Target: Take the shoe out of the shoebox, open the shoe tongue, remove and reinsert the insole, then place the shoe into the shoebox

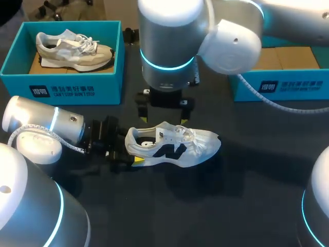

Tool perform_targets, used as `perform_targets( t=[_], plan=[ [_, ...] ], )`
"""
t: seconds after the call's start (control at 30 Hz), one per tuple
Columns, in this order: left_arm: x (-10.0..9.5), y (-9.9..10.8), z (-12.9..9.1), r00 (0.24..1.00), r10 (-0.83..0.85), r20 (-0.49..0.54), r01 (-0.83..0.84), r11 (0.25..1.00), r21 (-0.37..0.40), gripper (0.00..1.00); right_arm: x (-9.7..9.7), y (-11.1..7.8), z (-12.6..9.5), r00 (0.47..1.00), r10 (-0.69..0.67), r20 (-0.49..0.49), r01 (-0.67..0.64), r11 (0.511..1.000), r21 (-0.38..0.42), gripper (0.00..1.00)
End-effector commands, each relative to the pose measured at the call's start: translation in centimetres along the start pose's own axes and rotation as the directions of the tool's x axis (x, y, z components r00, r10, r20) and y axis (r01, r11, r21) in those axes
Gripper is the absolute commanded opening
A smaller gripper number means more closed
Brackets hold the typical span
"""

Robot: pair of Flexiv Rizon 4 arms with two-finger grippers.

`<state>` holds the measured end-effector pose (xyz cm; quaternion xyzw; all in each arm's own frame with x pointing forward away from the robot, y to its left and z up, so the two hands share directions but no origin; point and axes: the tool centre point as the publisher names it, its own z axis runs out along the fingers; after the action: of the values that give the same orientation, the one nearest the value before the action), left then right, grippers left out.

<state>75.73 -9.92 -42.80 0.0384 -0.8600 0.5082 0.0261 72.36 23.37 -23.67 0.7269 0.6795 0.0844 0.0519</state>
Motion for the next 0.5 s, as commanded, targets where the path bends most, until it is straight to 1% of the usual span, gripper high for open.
perform_targets(
  t=[0.03, 0.1, 0.13, 0.2, 0.27, 0.33, 0.4, 0.5],
  plan=[
    [0.0, 0.1, 0.6, 1.0, -0.001, -0.001, 0.001, 1.0, -0.004, 0.0, 0.8, -0.6, 0.1, 0.998, 0.039, 0.057, -0.039, 0.999, -0.014, 1.0],
    [0.0, 0.1, 0.6, 1.0, -0.001, -0.001, 0.001, 1.0, -0.004, 0.0, 0.8, -0.6, 0.1, 0.998, 0.039, 0.057, -0.039, 0.999, -0.014, 1.0],
    [0.0, 0.1, 0.6, 1.0, -0.001, -0.001, 0.001, 1.0, -0.004, 0.0, 1.1, -0.7, 0.7, 0.998, 0.036, 0.051, -0.035, 0.999, -0.02, 1.0],
    [0.0, 0.1, 0.6, 1.0, -0.001, -0.001, 0.001, 1.0, -0.004, 0.0, 1.2, -0.7, 1.3, 0.996, 0.039, 0.082, -0.039, 0.999, -0.007, 1.0],
    [0.0, 0.1, 0.6, 1.0, -0.001, -0.001, 0.001, 1.0, -0.004, 0.0, 1.3, -0.7, 2.0, 0.995, 0.047, 0.084, -0.045, 0.999, -0.024, 1.0],
    [0.0, 0.1, 0.6, 1.0, -0.001, -0.001, 0.001, 1.0, -0.004, 0.0, 1.3, -0.7, 2.9, 0.991, 0.045, 0.128, -0.043, 0.999, -0.024, 1.0],
    [0.0, 0.1, 0.6, 1.0, -0.001, -0.001, 0.001, 1.0, -0.004, 0.0, 1.3, -0.6, 3.4, 0.989, 0.038, 0.141, -0.035, 0.999, -0.02, 1.0],
    [0.0, 0.1, 0.6, 1.0, -0.001, -0.001, 0.001, 1.0, -0.004, 0.0, 1.2, -0.7, 4.0, 0.982, 0.04, 0.186, -0.035, 0.999, -0.029, 1.0]
  ],
)
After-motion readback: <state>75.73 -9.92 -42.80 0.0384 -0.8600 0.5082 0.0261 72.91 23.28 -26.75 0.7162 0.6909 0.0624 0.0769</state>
